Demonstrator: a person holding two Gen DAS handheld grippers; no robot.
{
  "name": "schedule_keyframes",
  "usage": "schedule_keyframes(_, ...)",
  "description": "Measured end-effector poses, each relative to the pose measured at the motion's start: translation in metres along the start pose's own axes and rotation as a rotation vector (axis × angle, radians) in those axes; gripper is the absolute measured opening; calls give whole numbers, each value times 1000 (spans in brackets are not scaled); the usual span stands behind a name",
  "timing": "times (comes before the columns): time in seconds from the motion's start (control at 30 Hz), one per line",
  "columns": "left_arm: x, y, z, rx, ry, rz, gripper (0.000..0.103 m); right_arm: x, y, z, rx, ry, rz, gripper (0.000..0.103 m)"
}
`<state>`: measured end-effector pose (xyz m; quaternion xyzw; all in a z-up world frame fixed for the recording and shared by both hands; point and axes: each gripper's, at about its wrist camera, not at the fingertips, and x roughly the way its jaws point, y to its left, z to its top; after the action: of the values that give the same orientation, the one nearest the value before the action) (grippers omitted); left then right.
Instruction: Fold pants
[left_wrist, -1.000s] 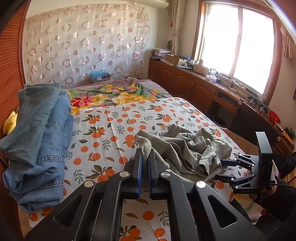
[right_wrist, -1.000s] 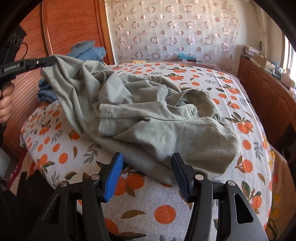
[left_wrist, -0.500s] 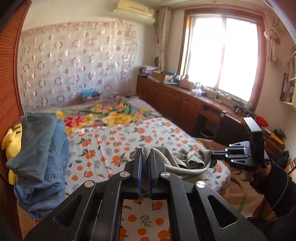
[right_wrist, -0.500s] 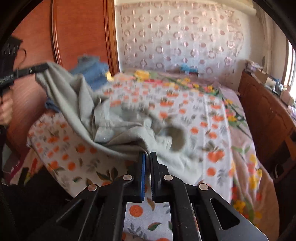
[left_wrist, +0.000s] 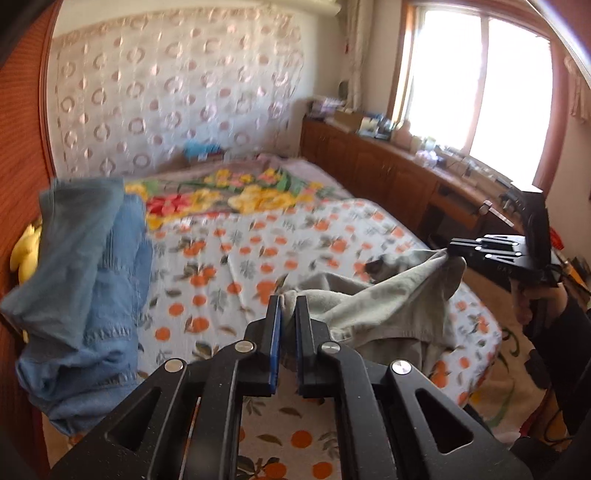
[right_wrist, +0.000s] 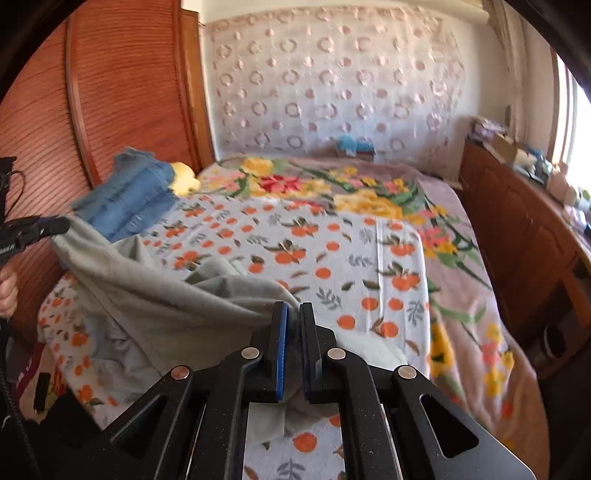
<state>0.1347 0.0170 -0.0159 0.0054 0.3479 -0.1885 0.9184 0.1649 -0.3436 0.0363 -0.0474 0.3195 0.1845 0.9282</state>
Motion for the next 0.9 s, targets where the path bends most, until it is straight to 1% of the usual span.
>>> schedule_keyframes(0.07,10,6,-10,-18,28,3,8,11,5,-2,22,6,11,17)
schedule_keyframes(0.1,12,7,-13,-28,34,0,10,15,10,-4,26,7,27,19)
schedule_keyframes(0.13,13,8,-15,-38,39,-4,10,16,14,-6,25,9,39,22)
schedule_keyframes(0.23,12,7,-19,-56,42,-15,14,21,38,-14,-9,20,73,27)
schedule_keyframes(0.33,8,7,-21,-64,41,-20,26,23,65,-18,-60,30,104,31)
schedule_keyframes(0.4,4,9,-21,-69,30,-23,42,32,78,-16,-81,37,132,33)
schedule_keyframes(0.47,-2,11,-23,-70,16,-15,49,34,89,-15,-98,38,158,35)
schedule_keyframes(0.63,-18,23,-33,-79,-8,34,51,53,115,-2,-134,41,216,43)
schedule_keyframes(0.7,-26,30,-39,-92,-23,60,51,61,127,2,-155,47,238,44)
schedule_keyframes(0.77,-33,40,-47,-107,-35,80,51,78,140,9,-181,56,257,45)
schedule_keyframes(0.9,-39,58,-61,-131,-37,117,51,95,173,21,-249,73,306,45)
